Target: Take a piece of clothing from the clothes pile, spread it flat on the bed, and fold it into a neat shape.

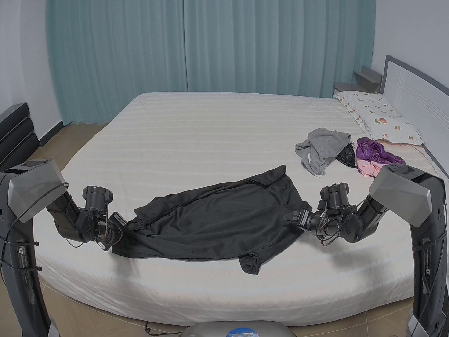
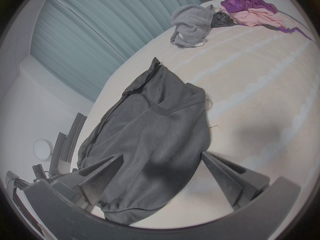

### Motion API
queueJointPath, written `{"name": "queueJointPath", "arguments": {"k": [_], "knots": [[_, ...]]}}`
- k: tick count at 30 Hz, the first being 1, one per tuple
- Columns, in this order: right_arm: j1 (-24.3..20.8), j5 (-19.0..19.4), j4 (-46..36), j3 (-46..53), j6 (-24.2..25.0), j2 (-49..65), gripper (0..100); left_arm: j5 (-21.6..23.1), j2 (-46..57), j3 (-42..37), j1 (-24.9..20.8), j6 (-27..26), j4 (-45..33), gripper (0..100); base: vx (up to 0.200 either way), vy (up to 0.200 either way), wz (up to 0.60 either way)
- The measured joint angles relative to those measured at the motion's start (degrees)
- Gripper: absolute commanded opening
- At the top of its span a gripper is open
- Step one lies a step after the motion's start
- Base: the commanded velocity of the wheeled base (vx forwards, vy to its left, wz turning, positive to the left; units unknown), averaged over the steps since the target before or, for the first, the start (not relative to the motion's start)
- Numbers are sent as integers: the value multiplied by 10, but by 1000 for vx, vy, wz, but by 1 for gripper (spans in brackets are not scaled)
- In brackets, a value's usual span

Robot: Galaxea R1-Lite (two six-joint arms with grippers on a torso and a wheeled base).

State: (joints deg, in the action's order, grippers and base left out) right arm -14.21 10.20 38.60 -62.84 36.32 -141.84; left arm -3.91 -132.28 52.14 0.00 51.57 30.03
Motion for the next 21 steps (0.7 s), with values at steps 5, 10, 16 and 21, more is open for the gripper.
{"name": "queueJointPath", "arguments": {"k": [5, 10, 16, 21], "knots": [[-3, 1, -6, -21, -1, -10, 0, 10, -1, -4, 1, 2, 0, 0, 0, 0, 0], [-7, 6, -7, -23, 5, -1, 0, 10, -1, -6, 1, 2, 3, 0, 0, 0, 0], [-17, 9, -14, -42, 23, 23, 0, 7, -4, -14, 0, 2, 33, 0, 0, 0, 0], [-31, 5, -45, -87, 46, 29, 0, 6, -4, -18, 0, 1, 39, 0, 0, 0, 0]]}}
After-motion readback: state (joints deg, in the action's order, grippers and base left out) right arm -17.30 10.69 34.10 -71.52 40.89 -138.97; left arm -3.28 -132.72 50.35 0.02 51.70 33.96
